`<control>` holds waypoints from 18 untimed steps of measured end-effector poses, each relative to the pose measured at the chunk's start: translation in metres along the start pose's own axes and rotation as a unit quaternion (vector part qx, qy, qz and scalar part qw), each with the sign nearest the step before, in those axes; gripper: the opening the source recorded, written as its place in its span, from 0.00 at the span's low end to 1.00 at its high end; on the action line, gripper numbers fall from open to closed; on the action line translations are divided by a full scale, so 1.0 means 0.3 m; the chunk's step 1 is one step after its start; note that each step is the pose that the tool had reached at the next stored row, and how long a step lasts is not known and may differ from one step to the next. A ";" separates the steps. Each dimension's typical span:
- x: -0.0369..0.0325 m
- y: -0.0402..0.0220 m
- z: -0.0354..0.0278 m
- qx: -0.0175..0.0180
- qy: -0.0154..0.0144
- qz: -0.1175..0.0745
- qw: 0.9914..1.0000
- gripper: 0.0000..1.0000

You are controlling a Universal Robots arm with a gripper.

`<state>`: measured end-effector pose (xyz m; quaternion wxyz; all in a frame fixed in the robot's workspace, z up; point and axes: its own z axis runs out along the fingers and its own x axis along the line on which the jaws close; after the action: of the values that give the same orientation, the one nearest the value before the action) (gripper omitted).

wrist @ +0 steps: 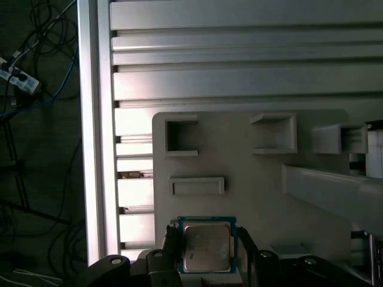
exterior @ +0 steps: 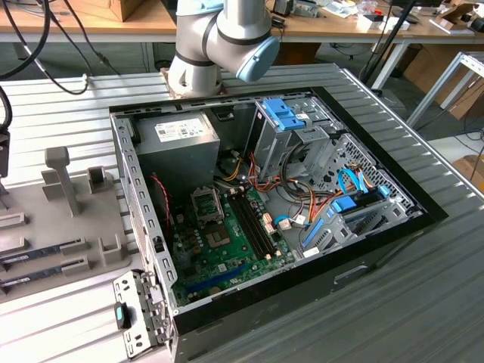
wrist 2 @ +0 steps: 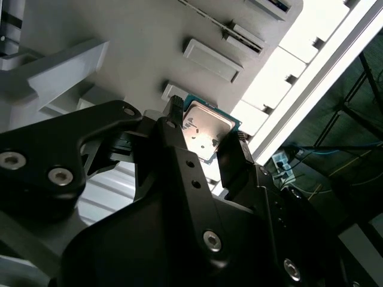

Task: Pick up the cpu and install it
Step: 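Pick up the cpu and move it towards the insertion slot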

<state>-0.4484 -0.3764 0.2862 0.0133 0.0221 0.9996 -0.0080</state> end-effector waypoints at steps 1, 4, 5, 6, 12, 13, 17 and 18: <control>0.000 0.000 -0.001 0.000 0.000 0.000 1.000 0.47; 0.000 0.000 -0.006 0.000 0.000 0.000 1.000 0.47; 0.000 0.000 -0.007 -0.001 0.000 0.000 1.000 0.47; 0.000 0.000 -0.008 -0.001 0.000 0.000 1.000 0.47; -0.001 0.000 -0.019 -0.002 0.000 0.000 1.000 0.47; -0.001 0.000 -0.022 -0.002 0.000 0.000 1.000 0.47; -0.001 0.000 -0.029 -0.002 0.000 0.000 1.000 0.47; -0.001 0.000 -0.031 -0.003 0.000 0.000 1.000 0.47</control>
<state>-0.4483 -0.3764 0.2955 0.0132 0.0221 0.9997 -0.0053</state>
